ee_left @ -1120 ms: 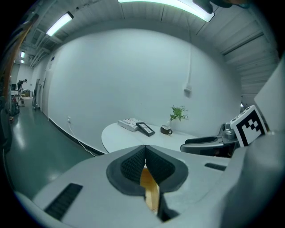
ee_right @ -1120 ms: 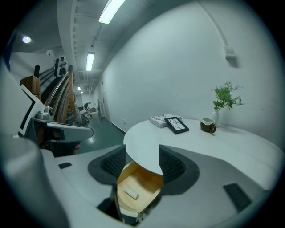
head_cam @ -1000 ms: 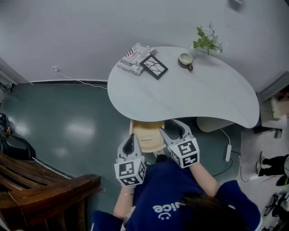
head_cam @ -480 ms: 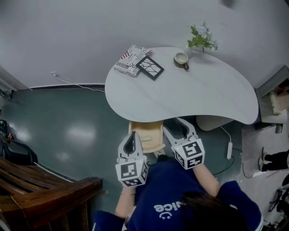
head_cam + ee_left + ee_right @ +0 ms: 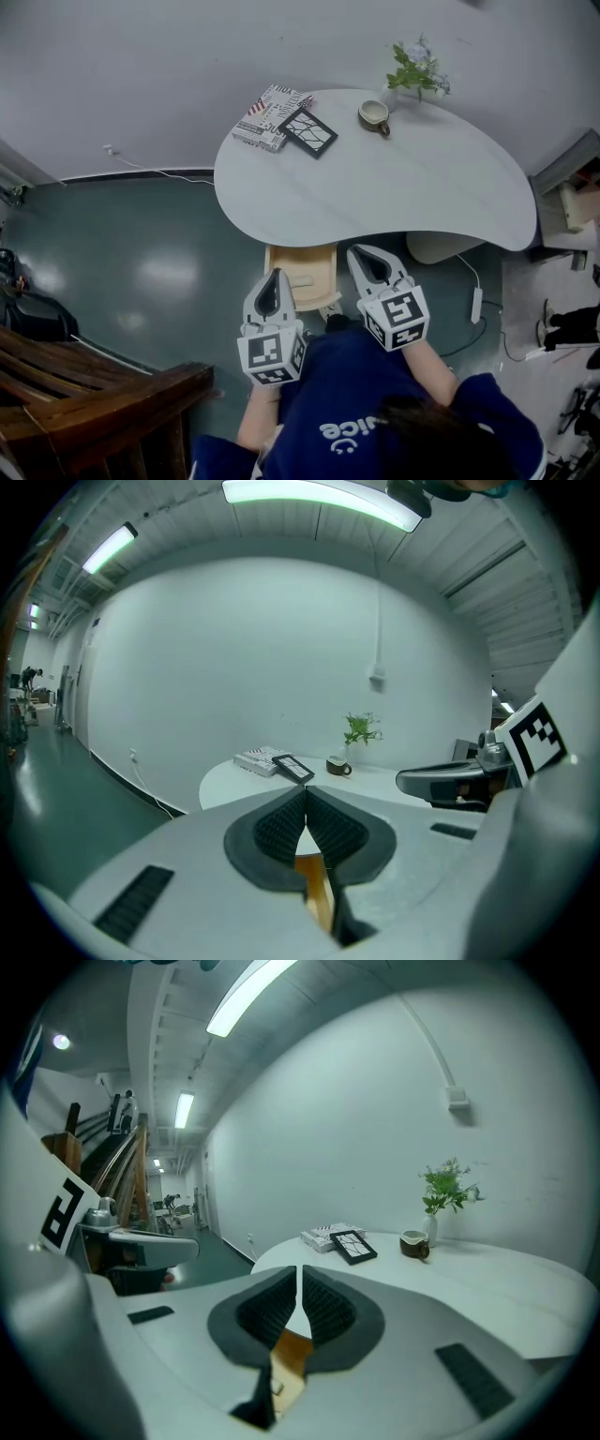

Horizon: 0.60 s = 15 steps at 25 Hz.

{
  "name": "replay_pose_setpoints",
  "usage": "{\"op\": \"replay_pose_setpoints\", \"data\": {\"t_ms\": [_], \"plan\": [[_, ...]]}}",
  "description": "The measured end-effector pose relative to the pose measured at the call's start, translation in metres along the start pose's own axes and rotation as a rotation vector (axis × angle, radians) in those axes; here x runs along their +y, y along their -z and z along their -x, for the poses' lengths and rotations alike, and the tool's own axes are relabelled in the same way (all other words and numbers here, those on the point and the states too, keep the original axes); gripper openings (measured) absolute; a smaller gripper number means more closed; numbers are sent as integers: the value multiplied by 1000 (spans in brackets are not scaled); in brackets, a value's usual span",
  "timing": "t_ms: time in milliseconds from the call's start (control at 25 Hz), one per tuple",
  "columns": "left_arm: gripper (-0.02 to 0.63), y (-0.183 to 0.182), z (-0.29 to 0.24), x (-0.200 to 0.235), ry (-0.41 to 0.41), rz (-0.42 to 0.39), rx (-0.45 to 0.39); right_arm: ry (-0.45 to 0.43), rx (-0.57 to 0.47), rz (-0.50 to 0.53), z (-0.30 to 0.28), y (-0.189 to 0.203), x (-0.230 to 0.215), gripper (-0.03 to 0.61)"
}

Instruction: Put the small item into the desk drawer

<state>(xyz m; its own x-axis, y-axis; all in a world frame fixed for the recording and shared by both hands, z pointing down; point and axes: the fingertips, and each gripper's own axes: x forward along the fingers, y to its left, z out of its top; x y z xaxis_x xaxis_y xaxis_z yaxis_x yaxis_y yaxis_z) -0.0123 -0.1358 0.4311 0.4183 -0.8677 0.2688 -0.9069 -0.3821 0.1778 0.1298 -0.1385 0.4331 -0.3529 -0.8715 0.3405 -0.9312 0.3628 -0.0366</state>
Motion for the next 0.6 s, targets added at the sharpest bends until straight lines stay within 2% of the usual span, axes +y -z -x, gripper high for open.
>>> {"op": "replay_pose_setpoints", "data": {"t_ms": [120, 600], "plan": [[5, 0, 0, 3, -2, 4, 0, 13, -11, -2, 2, -2, 0, 9], [5, 4, -3, -3, 13, -6, 16, 42, -14, 15, 5, 0, -7, 8]]}}
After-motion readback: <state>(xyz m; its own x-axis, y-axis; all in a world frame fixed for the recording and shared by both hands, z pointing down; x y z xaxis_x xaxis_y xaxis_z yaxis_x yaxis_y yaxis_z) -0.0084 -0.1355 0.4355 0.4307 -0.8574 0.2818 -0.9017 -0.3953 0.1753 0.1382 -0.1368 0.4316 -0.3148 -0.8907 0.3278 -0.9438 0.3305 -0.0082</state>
